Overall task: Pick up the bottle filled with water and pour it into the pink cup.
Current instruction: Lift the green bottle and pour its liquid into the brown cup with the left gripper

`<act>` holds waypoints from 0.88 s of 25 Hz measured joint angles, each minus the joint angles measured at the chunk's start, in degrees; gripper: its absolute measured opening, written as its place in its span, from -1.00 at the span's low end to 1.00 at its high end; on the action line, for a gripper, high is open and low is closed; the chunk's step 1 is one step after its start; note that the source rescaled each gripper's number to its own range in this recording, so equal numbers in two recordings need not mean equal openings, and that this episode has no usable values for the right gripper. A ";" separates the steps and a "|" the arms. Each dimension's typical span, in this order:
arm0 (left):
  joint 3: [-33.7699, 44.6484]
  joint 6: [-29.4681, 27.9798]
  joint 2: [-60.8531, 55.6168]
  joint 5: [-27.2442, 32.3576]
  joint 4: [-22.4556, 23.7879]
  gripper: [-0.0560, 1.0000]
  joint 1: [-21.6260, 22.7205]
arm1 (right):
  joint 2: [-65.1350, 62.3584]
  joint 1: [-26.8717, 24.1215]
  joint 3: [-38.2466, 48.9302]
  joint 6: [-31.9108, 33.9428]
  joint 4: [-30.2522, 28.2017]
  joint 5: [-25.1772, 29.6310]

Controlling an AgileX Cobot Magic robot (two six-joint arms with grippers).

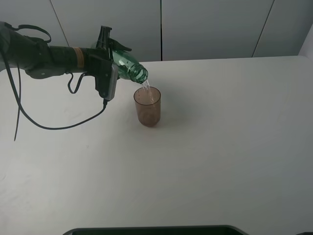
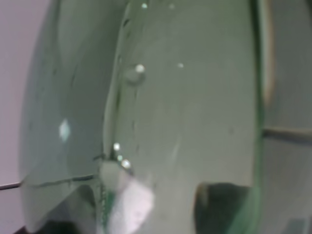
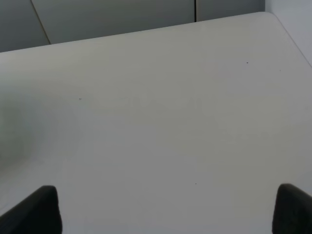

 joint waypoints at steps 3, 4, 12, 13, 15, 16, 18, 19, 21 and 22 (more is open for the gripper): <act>0.00 1.07 0.00 0.00 -0.59 -0.89 0.00 | 0.00 0.00 0.00 0.00 0.00 0.00; 0.00 1.19 0.00 0.00 -0.91 -0.89 0.00 | 0.00 0.00 0.00 0.00 0.00 0.00; 0.00 2.86 0.00 1.08 -2.02 -0.89 0.00 | 0.00 0.00 0.00 0.00 0.00 0.00; 0.00 2.86 0.00 1.32 -2.02 -0.89 0.00 | 0.00 0.00 0.00 0.00 0.00 0.00; 0.00 2.86 0.00 1.42 -2.15 -0.89 0.00 | 0.00 0.00 0.00 0.00 0.00 0.00; 0.00 2.98 0.00 1.42 -2.15 -0.89 0.00 | 0.00 0.00 0.00 0.00 0.00 0.00; 0.00 3.09 0.00 1.42 -2.15 -0.89 0.00 | 0.00 0.00 0.00 0.00 0.00 0.00; 0.00 3.09 0.00 1.42 -2.15 -0.89 0.00 | 0.00 0.00 0.00 0.00 0.00 0.00; 0.00 3.43 0.00 1.42 -2.15 -0.89 0.00 | 0.00 0.00 0.00 0.00 0.00 0.00; 0.00 3.71 0.00 1.42 -2.15 -0.89 0.00 | 0.00 0.00 0.00 0.00 0.00 0.00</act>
